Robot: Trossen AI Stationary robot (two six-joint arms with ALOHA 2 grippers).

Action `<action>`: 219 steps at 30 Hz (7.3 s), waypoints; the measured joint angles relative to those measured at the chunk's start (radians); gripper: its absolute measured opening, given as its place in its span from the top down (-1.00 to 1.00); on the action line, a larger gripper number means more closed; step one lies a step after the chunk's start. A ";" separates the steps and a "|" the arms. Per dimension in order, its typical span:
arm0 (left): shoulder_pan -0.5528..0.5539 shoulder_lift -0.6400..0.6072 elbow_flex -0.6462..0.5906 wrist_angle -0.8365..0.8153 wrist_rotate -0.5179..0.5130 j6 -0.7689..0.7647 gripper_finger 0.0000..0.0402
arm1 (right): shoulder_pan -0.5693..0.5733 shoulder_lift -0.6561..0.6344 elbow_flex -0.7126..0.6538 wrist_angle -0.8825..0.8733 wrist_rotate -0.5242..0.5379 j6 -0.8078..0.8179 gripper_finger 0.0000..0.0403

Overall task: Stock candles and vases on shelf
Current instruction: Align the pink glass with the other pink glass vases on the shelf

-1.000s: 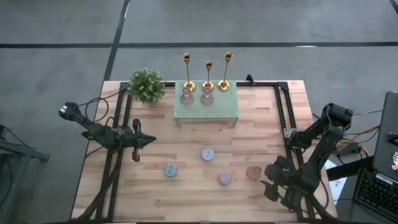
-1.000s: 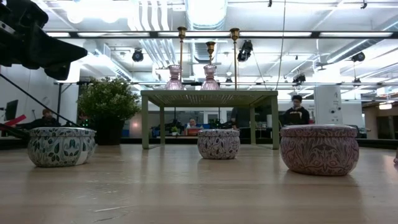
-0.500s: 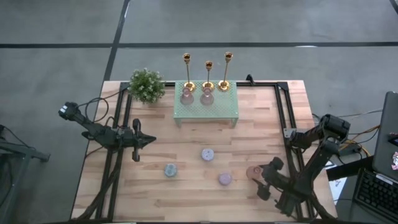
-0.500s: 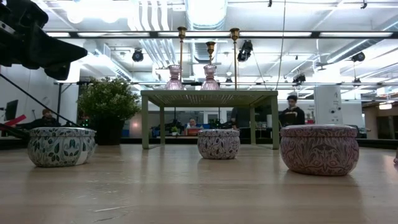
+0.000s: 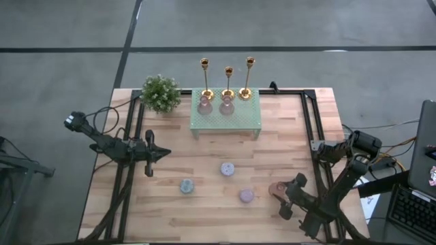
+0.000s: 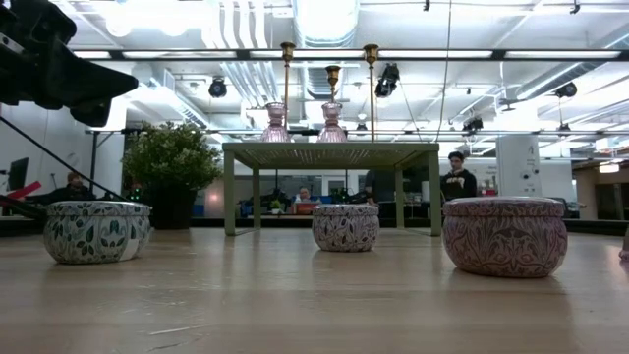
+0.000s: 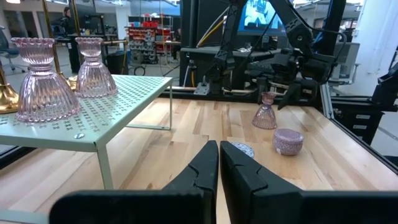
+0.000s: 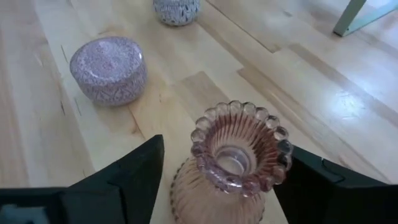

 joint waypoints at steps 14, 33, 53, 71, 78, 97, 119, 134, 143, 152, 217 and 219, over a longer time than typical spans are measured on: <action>0.000 0.000 0.000 0.000 0.000 0.000 0.90 | 0.000 0.002 0.000 0.004 0.080 0.000 0.19; 0.000 0.000 0.000 0.000 0.000 0.000 0.90 | -0.008 0.002 0.000 0.002 0.217 0.032 0.29; 0.000 0.000 0.000 0.000 0.000 0.000 0.90 | -0.118 -0.073 -0.001 -0.011 0.328 -0.050 0.30; 0.000 0.000 0.000 0.000 0.000 0.000 0.90 | -0.265 -0.278 -0.002 -0.009 0.389 -0.297 0.29; 0.000 0.000 0.000 0.000 0.000 0.000 0.90 | -0.331 -0.382 -0.004 -0.007 0.389 -0.384 0.29; 0.000 0.000 0.000 0.000 0.000 0.000 0.90 | -0.547 -0.532 -0.004 0.059 0.368 -0.652 0.29; 0.000 0.000 0.000 0.000 0.000 0.000 0.90 | -0.828 -0.536 -0.004 0.501 0.138 -1.237 0.29; 0.000 0.000 0.000 0.000 0.000 0.000 0.90 | -1.018 -0.536 -0.007 0.711 -0.077 -1.475 0.29; 0.000 0.000 0.000 0.000 0.000 0.000 0.90 | -1.130 -0.536 -0.011 0.744 -0.193 -1.524 0.29; 0.000 0.000 0.000 0.000 0.000 0.000 0.90 | -1.218 -0.535 -0.067 0.874 -0.302 -1.572 0.29; 0.000 0.000 0.000 0.000 0.000 0.000 0.90 | -1.423 -0.384 -0.094 1.036 -0.516 -1.594 0.06; 0.000 0.000 0.000 0.000 0.000 0.000 0.90 | -1.423 -0.390 -0.093 1.032 -0.521 -1.603 0.01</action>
